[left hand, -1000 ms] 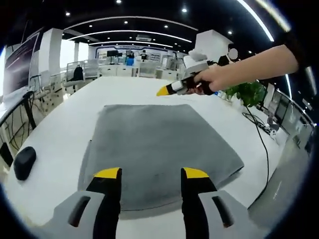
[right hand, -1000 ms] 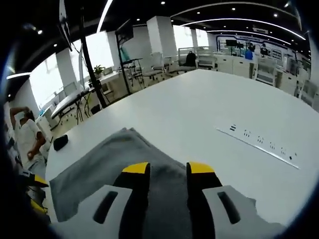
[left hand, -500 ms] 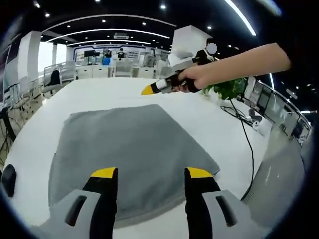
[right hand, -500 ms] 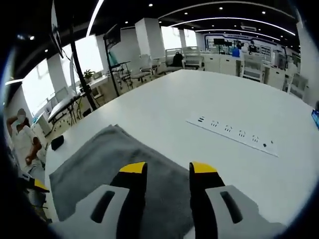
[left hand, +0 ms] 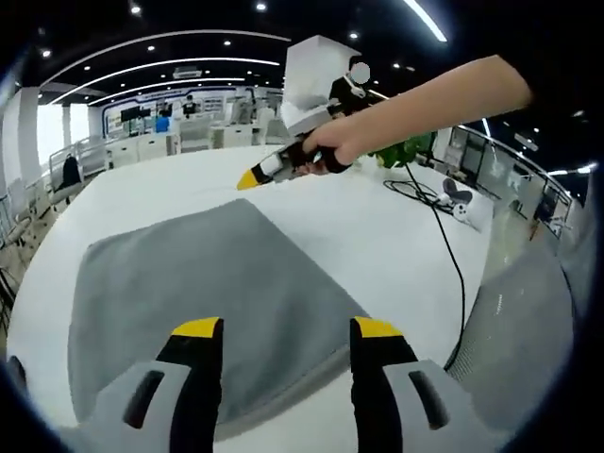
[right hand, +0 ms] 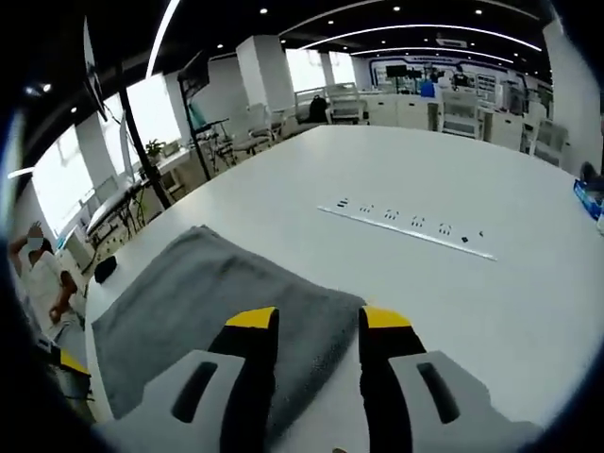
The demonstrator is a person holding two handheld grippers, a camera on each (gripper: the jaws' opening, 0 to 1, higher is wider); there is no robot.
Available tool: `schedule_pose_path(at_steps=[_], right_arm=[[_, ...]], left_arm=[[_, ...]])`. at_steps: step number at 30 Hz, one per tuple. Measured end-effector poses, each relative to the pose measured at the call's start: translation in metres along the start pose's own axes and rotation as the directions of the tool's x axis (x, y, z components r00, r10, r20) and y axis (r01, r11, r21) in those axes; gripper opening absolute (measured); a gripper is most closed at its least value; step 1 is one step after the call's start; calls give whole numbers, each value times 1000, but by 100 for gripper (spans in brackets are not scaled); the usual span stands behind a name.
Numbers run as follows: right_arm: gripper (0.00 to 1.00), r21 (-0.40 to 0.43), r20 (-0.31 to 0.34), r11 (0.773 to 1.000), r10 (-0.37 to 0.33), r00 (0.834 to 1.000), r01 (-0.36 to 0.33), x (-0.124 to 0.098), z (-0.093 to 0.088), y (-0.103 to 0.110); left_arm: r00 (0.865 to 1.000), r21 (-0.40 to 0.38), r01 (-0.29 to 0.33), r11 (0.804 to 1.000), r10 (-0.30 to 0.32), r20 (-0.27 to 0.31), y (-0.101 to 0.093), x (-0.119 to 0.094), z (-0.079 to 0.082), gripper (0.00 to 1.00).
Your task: Fold the towel on the table until its edges align and the towel forms a compact rectangular stack.
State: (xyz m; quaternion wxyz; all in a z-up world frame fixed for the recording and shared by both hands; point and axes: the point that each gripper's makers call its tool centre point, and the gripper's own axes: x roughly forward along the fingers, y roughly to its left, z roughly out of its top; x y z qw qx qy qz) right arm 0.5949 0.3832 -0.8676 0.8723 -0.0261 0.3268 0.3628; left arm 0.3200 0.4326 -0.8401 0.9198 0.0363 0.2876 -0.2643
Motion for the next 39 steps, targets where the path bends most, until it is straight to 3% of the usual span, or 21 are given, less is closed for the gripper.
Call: schedule_pose_path(at_steps=[2,9,13,19,22,31,39], right_arm=[[32,13,2,1000,-1,1000,1,-3,0,-1],[32,13,-16,1000,-2,1000,2,3,-8,-7],[31,17,-20,1000,3,1000,-2,9,-9,-9],[28,18,-29,1000,0,1000,0,14,-14,-9],[26,18,-41,1000,-4,999,5,17,-17,-11],[23,38,-40,999,-5,999,7,26,-23,-15],[17,52,-30,998,-15,999,16,31,-23,-20]], left_arm=[[997,4,73,997,-73,-6,-13,6,-1,55],[989,60,140,988,-136,-57,-29,20,-8,54],[984,62,172,983,-168,-62,-37,25,-8,48],[984,122,167,978,-158,-82,-43,31,-10,37],[979,130,195,972,-185,-83,-50,35,-11,33],[961,161,264,951,-245,-132,-66,51,-23,25],[956,172,265,949,-235,-178,-71,59,-35,23]])
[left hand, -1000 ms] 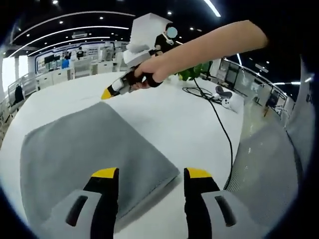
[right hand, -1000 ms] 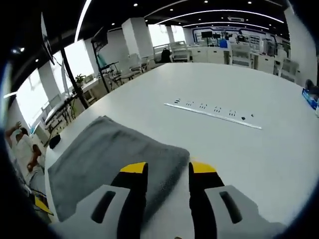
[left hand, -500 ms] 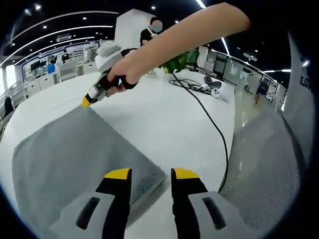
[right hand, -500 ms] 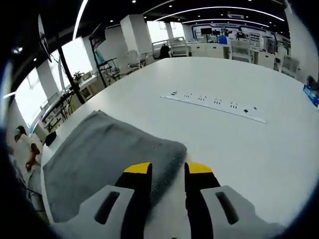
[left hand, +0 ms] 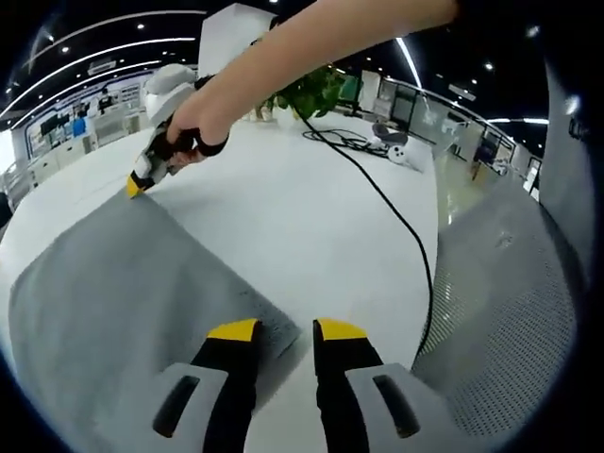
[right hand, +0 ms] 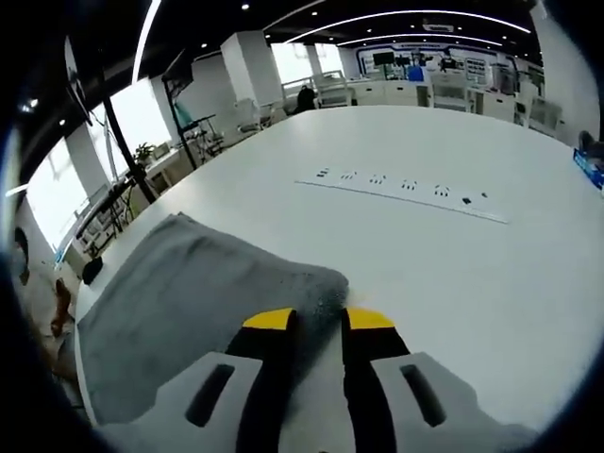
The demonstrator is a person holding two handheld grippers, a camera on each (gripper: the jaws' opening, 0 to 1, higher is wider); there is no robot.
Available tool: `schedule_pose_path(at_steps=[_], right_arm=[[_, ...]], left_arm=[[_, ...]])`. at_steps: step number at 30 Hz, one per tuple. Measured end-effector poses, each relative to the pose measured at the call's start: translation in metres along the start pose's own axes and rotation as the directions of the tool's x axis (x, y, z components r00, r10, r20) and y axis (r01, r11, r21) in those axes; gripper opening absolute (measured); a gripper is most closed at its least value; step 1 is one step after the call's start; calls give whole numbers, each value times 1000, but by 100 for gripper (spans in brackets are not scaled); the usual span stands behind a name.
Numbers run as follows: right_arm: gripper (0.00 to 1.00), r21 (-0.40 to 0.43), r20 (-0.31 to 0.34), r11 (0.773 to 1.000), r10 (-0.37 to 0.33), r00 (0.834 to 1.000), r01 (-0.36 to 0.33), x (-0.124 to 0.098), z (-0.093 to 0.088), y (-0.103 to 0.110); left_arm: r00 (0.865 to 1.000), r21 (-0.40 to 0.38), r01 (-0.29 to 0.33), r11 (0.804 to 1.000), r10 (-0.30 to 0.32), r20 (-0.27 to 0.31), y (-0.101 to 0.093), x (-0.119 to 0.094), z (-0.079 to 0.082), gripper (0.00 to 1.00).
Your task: Fold the towel on the table until its edges align and the towel forms a compact rectangular stack.
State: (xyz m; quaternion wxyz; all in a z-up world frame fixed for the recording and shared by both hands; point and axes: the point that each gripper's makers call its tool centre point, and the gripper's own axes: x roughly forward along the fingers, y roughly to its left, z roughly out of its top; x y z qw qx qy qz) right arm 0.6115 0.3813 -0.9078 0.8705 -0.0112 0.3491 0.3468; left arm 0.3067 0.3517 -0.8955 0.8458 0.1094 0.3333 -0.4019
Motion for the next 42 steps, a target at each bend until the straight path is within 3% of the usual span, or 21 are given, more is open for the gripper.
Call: schedule_pose_path(at_steps=[6,8,16,19,22,25,35,42], right_arm=[[15,-2,6,1000,-1,1000,1,1,-2,-1],[15,-2,4,1000,-1,1000,2,0,-4,0],[8,-20,3,1000,-13,1000,13,2,-7,-3],[7,-30,7,999,-25,1000,25,3,-7,-5],[4,-39,8,999,-24,1000,24,6,-6,-5],[3,-48,7,999,-24,1000,24,6,-5,-4],[2,-59,10,998,-23,1000,23,-2,3,-3],[1,-38,19,998,-54,998,54,-15,8,-11]], left_arm=[[1000,18,4,1000,-4,-31,0,10,-10,23],[998,69,15,998,-11,-66,-1,13,-16,23],[996,153,-2,988,15,-86,-3,18,-15,20],[993,240,-12,971,40,-111,-1,18,-16,19],[994,224,-18,974,43,-105,-4,19,-13,16],[991,288,-41,957,75,-109,-2,17,-11,9],[997,212,-37,977,52,-62,-2,11,-2,2],[1000,131,-17,991,15,16,-6,10,13,2]])
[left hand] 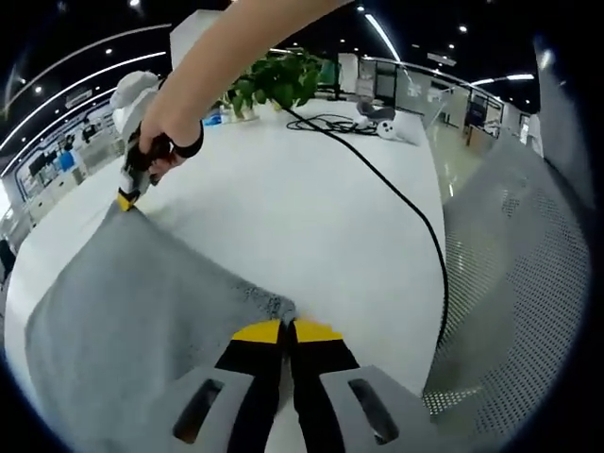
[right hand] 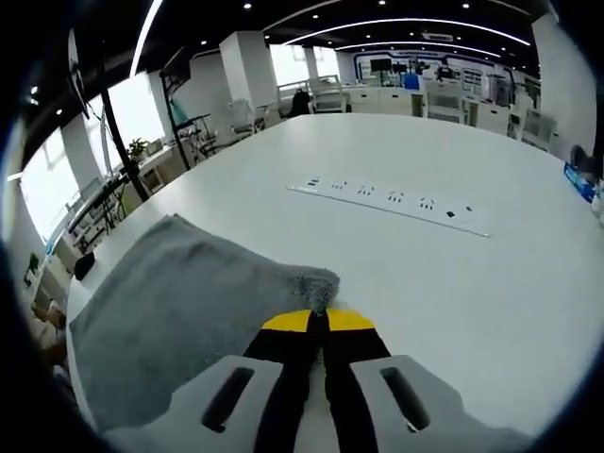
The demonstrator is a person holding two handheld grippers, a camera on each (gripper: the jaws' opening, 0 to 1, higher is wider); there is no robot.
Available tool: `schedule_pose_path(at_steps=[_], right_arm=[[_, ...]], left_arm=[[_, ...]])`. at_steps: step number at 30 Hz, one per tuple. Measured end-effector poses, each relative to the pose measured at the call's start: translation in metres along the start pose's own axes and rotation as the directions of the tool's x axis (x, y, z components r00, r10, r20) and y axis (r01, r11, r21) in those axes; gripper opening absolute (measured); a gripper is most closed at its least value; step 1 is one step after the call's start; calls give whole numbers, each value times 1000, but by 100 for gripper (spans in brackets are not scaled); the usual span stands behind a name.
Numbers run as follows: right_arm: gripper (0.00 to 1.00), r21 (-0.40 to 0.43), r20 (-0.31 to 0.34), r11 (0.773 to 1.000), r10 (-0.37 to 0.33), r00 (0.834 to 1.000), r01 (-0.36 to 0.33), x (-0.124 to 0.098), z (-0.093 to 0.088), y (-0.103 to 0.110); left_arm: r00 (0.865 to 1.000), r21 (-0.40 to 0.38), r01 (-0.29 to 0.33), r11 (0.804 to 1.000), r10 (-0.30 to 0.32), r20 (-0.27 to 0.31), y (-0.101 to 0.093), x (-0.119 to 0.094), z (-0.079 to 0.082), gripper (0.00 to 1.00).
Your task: Fold the towel on the table until its edges align and the towel forms a compact rectangular stack.
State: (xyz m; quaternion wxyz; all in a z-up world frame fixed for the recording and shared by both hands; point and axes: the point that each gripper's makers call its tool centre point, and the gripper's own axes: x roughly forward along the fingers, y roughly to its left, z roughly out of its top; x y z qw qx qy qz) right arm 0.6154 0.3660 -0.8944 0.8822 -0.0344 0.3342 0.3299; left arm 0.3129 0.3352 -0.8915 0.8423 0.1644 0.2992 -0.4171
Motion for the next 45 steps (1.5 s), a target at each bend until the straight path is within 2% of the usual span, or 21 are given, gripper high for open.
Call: schedule_pose_path(at_steps=[3,10,12,15,21,25,31,35,36,38,41,45], right_arm=[[1,30,14,999,-11,1000,11,-13,7,-5],[1,33,30,999,-36,999,35,-27,17,-15],[1,35,38,999,-43,998,42,-32,22,-17],[1,30,48,998,-49,998,48,-40,28,-18],[1,39,66,997,-62,996,60,-49,35,-19],[1,27,80,998,-63,995,61,-54,45,-17],[1,6,94,998,-56,994,56,-68,58,-1],[1,8,106,999,-44,993,43,-63,67,5],[1,16,111,999,-37,993,36,-61,70,8],[1,7,113,999,-34,993,33,-60,73,13],[1,-8,115,1000,-24,993,25,-66,81,24],[1,-6,122,1000,-12,992,13,-55,89,33]], left_arm=[[999,-48,13,999,-10,51,0,-2,11,2],[994,-29,18,999,-15,110,-5,-6,37,2],[990,-21,10,1000,-7,144,-6,-9,47,2],[979,-65,17,998,-3,202,-7,-17,62,2],[971,-84,7,996,14,238,-8,-26,74,2],[954,-111,-2,994,35,298,-6,-37,85,2],[939,-153,-45,987,94,330,6,-62,85,2],[929,-187,-87,978,148,339,16,-77,82,2],[924,-202,-101,974,166,343,19,-82,81,2],[905,-248,-116,962,206,372,25,-90,82,2],[899,-287,-140,948,243,365,33,-102,73,2],[887,-325,-171,930,289,361,42,-119,63,2]])
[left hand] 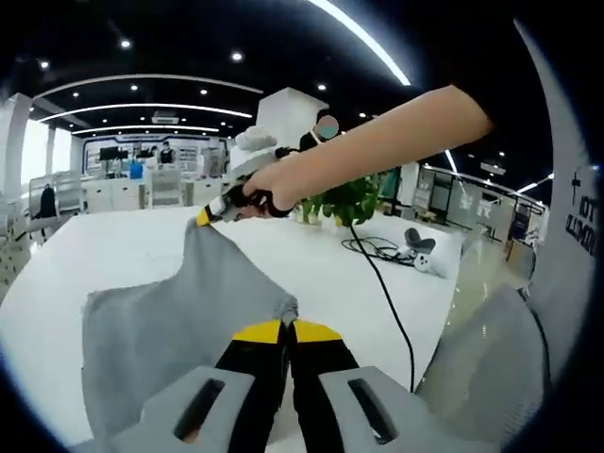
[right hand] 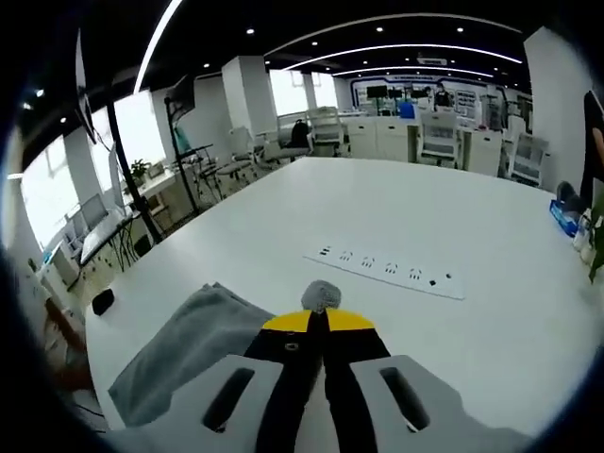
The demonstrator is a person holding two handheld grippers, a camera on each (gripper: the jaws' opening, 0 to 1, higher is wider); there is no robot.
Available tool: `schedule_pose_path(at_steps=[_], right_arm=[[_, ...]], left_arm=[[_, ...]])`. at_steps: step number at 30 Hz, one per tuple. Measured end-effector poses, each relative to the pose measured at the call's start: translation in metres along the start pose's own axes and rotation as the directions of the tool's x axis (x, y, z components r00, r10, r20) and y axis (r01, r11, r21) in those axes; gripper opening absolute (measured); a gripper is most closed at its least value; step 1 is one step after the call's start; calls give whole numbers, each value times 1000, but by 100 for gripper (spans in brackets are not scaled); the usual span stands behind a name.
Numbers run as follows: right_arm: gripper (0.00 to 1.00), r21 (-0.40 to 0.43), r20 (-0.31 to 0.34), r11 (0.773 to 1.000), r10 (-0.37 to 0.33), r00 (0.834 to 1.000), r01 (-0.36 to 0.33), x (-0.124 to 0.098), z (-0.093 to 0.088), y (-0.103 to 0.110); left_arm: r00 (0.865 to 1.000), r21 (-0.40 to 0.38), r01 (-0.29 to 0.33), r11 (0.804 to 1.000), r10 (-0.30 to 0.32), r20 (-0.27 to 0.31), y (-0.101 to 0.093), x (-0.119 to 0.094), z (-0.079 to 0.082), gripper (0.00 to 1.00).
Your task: Fold the towel on the table until its edges align and the towel forms a compact rectangular stack.
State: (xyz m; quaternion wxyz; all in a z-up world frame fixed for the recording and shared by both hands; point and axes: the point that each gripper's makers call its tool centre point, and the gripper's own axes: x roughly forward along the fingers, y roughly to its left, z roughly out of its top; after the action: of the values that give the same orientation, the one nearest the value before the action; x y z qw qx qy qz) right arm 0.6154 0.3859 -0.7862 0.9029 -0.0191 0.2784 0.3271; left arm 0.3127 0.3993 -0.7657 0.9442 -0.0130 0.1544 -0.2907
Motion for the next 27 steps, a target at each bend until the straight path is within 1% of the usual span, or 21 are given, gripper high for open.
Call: schedule_pose_path(at_steps=[4,6,8,10,15,18,20,22,24,27], right_arm=[[1,1,5,1000,18,1000,-18,2,6,14],[1,4,6,1000,27,1000,-27,3,7,22],[1,8,6,999,34,999,-34,9,9,29],[1,13,6,999,42,999,-42,9,10,36],[1,9,9,998,66,998,-66,20,20,55],[1,13,22,997,79,997,-79,23,27,68],[1,8,27,996,87,996,-87,28,31,76],[1,5,29,995,97,995,-97,29,32,88],[1,4,30,994,105,994,-105,36,34,93],[1,7,29,994,111,993,-111,39,32,104]], left_arm=[[999,-17,-42,999,42,1,14,-15,-2,2],[998,-45,-66,997,65,-16,23,-23,-7,2],[995,-63,-99,993,98,-25,33,-31,-11,2],[991,-83,-135,987,133,-25,43,-40,-14,2],[980,-115,-200,973,200,-11,64,-60,-13,2],[974,-125,-223,967,224,-1,73,-69,-11,2],[971,-132,-235,963,237,5,78,-75,-12,2],[969,-139,-245,959,248,6,83,-79,-14,2],[966,-147,-257,955,260,2,88,-83,-18,2],[960,-167,-275,947,278,-2,93,-88,-22,2]])
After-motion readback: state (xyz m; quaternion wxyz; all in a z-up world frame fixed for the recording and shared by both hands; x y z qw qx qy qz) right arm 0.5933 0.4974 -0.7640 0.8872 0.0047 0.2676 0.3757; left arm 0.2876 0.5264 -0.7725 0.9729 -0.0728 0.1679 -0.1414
